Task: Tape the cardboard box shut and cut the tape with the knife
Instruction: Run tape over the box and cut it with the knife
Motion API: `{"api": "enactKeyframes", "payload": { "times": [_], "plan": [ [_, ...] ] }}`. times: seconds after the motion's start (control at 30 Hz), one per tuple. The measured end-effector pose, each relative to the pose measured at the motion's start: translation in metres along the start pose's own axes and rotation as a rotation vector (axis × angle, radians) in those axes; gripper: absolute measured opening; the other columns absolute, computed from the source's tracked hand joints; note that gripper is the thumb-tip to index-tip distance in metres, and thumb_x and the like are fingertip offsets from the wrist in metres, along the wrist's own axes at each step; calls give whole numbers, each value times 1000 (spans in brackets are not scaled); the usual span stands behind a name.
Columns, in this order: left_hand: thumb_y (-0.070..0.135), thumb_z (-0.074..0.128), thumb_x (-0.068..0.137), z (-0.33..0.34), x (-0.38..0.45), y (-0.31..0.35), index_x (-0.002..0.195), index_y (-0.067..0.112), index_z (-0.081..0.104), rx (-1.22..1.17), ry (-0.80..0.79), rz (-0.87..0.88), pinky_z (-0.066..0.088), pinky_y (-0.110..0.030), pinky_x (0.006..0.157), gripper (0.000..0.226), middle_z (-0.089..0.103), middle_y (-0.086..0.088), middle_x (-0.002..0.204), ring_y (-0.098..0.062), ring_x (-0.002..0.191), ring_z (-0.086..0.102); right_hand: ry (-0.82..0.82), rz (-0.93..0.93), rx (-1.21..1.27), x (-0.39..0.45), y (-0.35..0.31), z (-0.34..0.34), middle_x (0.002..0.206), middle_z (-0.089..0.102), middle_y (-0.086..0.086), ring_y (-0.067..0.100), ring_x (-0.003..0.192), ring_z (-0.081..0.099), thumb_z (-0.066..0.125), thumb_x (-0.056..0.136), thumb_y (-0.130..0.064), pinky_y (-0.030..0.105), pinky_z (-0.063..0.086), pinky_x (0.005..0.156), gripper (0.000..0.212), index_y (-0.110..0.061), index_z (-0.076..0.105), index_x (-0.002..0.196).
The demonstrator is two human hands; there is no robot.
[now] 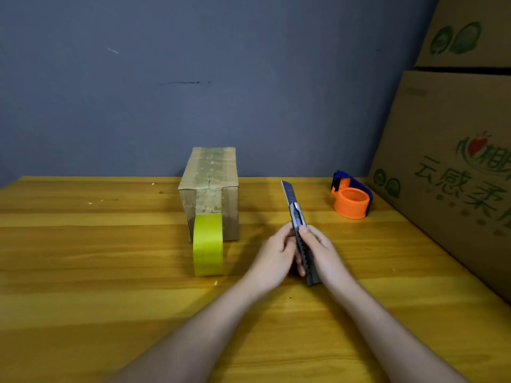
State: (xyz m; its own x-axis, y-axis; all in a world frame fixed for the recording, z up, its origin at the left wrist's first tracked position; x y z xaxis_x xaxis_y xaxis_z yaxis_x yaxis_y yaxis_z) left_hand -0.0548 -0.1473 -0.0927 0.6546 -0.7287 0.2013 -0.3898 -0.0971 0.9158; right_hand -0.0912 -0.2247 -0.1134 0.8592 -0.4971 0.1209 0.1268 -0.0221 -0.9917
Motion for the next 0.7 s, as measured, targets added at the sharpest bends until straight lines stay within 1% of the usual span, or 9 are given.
{"api": "enactKeyframes", "payload": {
  "times": [0.07,0.1,0.17,0.27,0.33,0.43,0.5,0.6,0.7],
  "plan": [
    [10,39,93,-2,-5,12,133,23,45,183,-39,13,48,-38,90,42,67,-6,100,-26,95,62,15,-24,-25,0,-7,-2,38,45,-1,14,27,39,38,99,-20,19,30,31,24,-16,56,83],
    [11,41,92,-5,-7,18,137,23,41,256,-60,17,46,-38,95,47,64,-4,116,-25,105,60,20,-31,-24,-1,-10,-3,37,44,-1,14,27,39,37,99,-19,19,30,32,24,-14,55,83],
    [17,45,91,-16,-14,29,140,24,39,356,-92,29,44,-37,100,49,56,0,133,-22,111,59,27,-50,-23,-2,-20,-1,39,45,0,13,28,39,36,99,-19,19,30,32,24,-12,53,82],
    [23,49,91,-44,-27,50,126,26,56,405,-89,90,48,-34,96,35,63,3,125,-16,105,63,18,-69,-56,-2,-33,9,46,45,4,14,33,40,38,99,-21,20,31,34,26,-14,52,78],
    [21,51,92,-68,-35,61,115,26,63,336,-59,119,50,-34,94,27,69,6,113,-12,101,65,-17,-76,-110,-1,-39,22,48,47,4,15,34,41,38,99,-24,22,32,36,26,-16,54,80],
    [19,55,90,-116,-41,66,100,32,64,284,76,155,54,-37,90,19,71,9,98,-9,91,68,-80,-90,-188,-3,-47,45,48,50,2,16,35,44,38,99,-27,21,34,38,27,-11,57,89],
    [15,57,89,-151,-47,60,91,36,61,233,189,146,54,-39,89,22,70,7,90,-12,85,69,-99,-86,-210,-4,-50,59,49,51,1,16,36,45,38,99,-29,23,37,40,29,-9,57,93],
    [11,58,88,-189,-55,41,98,33,59,132,287,109,54,-45,86,25,67,-2,87,-17,78,68,-109,-76,-205,-5,-52,73,50,52,2,16,37,45,38,99,-30,23,38,41,29,-10,57,92],
    [21,59,89,-202,-58,12,123,30,45,198,253,-10,52,-44,87,38,64,-1,92,-23,85,68,-111,-63,-200,-4,-51,80,51,51,4,15,36,44,38,99,-29,22,37,39,28,-10,57,90]
  ]
}}
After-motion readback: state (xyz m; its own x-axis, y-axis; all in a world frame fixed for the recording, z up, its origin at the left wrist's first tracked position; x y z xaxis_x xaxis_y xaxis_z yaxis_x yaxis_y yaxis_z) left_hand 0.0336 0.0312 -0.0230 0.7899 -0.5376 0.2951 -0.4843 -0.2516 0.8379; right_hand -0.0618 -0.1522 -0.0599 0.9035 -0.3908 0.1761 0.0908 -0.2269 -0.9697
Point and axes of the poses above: each hand's wrist, its own x-axis towards the middle knuckle, its own z-axis out of the palm, y = z × x, the point moved 9 cm from there along x, towards the middle knuckle
